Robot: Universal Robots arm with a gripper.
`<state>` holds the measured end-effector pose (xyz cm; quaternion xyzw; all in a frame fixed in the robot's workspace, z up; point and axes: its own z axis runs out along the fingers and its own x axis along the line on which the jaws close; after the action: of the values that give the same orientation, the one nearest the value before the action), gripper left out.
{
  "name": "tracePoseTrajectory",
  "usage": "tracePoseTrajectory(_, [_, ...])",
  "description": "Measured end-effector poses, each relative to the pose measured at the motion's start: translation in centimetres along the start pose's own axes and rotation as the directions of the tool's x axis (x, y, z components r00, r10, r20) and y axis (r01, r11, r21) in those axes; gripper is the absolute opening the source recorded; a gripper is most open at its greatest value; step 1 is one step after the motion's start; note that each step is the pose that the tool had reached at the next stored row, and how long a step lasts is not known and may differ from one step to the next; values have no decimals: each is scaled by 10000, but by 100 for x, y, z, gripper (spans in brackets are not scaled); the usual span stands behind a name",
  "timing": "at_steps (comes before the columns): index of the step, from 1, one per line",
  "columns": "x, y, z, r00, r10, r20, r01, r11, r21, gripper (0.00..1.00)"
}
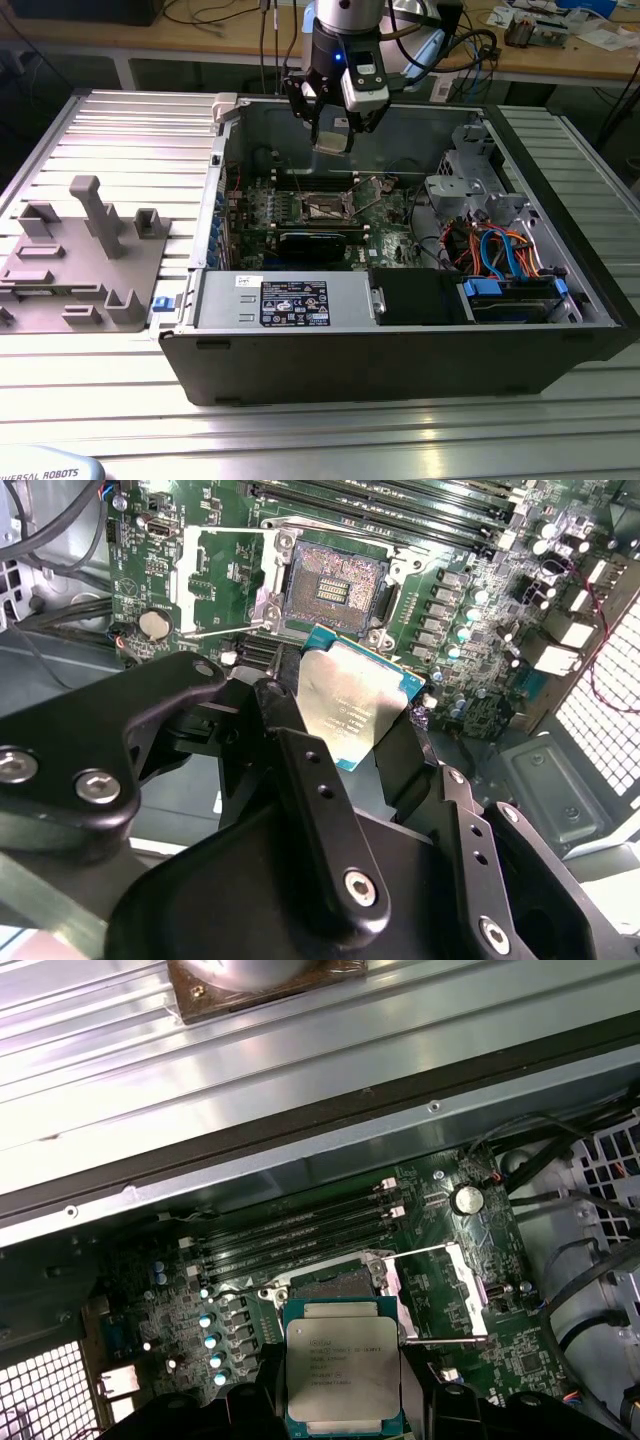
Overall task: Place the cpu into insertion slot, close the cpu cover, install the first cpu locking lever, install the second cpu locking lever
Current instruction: 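Place the cpu into insertion slot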
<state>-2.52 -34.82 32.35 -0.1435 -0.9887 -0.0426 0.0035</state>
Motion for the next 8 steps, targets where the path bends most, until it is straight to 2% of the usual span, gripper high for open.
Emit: tracePoseTrajectory(8, [0, 0, 1, 10000, 65, 6, -65, 10000, -1, 54])
